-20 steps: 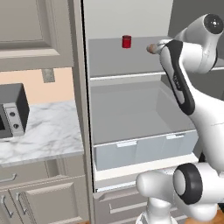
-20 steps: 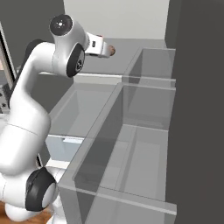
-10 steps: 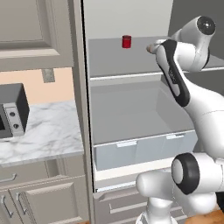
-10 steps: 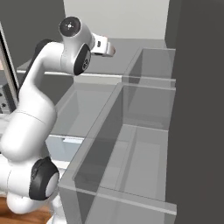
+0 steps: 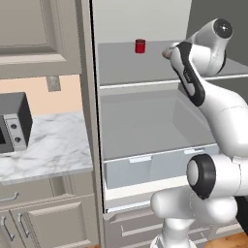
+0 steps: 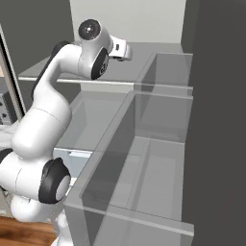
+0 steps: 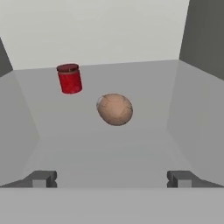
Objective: Pick the egg and butter from the fridge and place them by the bowl for mixing.
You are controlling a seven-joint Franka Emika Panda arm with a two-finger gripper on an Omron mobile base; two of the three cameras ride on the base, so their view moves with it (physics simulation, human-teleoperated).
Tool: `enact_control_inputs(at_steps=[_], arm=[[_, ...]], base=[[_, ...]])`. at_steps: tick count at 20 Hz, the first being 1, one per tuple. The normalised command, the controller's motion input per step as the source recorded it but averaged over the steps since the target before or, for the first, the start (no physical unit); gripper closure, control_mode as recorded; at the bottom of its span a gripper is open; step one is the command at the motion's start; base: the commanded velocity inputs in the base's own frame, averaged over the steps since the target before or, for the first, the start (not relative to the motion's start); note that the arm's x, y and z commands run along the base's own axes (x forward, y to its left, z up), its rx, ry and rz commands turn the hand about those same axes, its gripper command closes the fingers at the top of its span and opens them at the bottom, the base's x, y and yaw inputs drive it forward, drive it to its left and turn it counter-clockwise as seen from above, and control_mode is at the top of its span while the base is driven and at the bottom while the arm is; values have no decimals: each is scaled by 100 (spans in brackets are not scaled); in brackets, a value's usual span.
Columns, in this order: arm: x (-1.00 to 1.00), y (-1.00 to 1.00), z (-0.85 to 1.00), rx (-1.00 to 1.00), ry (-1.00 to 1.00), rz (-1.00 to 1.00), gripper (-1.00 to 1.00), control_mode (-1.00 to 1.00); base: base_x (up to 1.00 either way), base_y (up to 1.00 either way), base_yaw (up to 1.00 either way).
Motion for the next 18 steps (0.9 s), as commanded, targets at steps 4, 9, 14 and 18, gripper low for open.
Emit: enact_control_inputs(at_steps=[4,9,14,18], arm=[[34,0,-7,0,0,0,-100,-100],[23,0,-1,0,0,0,-100,-100],[34,0,-2,0,0,0,-100,-100],[29,0,-10,0,0,0,-100,-100]], base=[[0,0,0],[0,0,0],[0,0,0],[0,0,0]])
